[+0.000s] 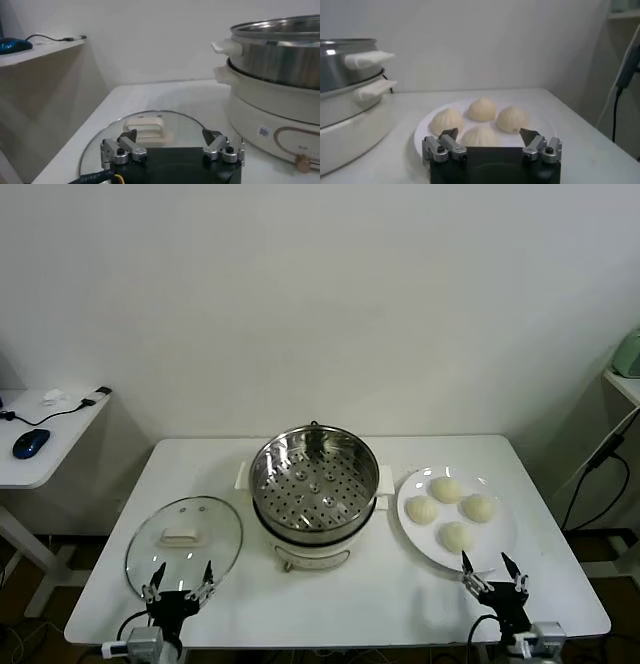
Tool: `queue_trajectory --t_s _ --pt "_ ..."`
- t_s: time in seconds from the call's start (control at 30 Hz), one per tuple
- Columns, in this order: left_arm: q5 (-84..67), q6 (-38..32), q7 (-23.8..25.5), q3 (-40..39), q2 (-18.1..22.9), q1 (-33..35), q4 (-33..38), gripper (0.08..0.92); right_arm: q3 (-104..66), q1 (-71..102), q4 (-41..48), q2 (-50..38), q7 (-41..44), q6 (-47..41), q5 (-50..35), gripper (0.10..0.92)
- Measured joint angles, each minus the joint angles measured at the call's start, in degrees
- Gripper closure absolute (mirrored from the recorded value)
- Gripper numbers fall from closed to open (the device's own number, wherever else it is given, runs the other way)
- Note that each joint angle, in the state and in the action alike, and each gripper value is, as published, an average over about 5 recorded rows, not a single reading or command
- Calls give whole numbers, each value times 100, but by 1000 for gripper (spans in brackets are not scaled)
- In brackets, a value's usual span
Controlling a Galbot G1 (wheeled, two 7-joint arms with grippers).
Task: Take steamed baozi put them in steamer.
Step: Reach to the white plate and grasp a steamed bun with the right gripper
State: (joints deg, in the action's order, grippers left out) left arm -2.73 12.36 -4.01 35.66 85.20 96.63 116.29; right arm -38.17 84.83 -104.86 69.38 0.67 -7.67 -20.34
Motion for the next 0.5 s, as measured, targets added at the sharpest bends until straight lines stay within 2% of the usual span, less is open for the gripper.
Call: queue_trajectory --t_s 0.27,0.37,0.5 --pt "-30 2 -4 -30 -68 40 91 177 875 -1895 852 -1121 298 -718 106 203" --pt "-57 -11 -10 -24 -85 43 99 177 1637 -2850 1256 -1735 825 -932 282 203" --pt "-94 -37 -19 -7 -92 56 100 177 2967 -4254 1851 -2514 1942 -832 664 203"
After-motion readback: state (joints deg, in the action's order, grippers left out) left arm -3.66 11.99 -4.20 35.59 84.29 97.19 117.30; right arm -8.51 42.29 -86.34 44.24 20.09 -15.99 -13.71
